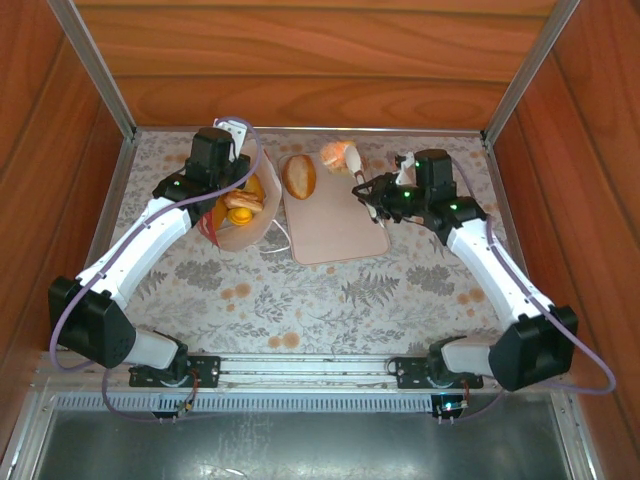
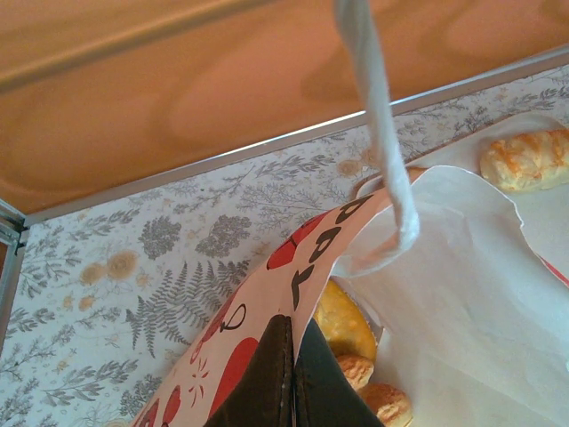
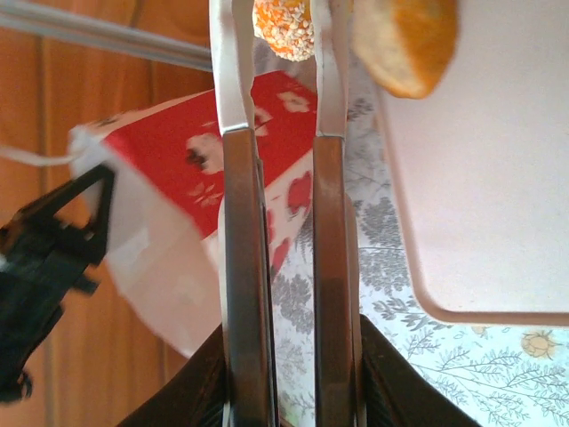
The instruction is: Take the fake bread out of the paper bag
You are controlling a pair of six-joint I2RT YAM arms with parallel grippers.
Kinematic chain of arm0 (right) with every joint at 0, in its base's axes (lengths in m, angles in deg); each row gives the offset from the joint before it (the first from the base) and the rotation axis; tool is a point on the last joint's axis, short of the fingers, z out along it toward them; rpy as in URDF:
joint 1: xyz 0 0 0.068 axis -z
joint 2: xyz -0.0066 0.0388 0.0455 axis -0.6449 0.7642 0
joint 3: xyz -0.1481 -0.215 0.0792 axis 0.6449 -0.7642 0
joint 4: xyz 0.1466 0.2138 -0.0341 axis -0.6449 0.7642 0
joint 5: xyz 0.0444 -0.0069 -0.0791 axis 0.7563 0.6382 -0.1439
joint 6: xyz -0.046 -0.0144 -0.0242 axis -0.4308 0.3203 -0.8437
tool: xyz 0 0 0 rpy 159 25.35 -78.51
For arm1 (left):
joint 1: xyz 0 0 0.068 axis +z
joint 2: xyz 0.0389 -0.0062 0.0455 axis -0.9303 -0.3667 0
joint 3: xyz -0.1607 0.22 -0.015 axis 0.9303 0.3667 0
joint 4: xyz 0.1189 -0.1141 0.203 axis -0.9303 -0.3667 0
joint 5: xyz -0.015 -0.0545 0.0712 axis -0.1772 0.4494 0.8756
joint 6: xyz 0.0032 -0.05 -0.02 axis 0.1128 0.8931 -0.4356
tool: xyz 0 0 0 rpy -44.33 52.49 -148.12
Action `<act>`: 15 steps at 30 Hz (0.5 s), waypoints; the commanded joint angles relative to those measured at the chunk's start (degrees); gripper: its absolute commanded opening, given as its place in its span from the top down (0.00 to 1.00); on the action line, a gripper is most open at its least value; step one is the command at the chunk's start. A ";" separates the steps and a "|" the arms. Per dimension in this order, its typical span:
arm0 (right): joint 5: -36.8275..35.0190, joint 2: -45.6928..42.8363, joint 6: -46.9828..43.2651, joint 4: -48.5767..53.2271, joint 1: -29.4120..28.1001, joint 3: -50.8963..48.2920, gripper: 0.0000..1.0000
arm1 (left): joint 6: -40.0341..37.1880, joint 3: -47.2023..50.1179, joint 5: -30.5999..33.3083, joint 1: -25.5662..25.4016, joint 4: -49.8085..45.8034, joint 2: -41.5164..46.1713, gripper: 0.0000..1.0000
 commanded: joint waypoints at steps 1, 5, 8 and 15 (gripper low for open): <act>3.69 1.59 4.20 -9.90 1.28 -0.57 0.73 | 0.54 0.13 0.22 0.30 1.65 0.38 1.00; 2.85 4.17 6.17 -12.13 3.16 -2.26 0.72 | 0.79 -0.17 -0.13 0.30 1.73 0.05 1.00; 3.76 6.26 9.77 -17.11 4.43 -4.79 0.71 | 0.88 -0.65 -0.71 0.30 1.73 -0.65 1.00; 7.39 12.03 13.22 -23.04 4.91 -5.74 0.71 | 0.73 -1.41 -0.89 0.15 1.73 -1.80 1.00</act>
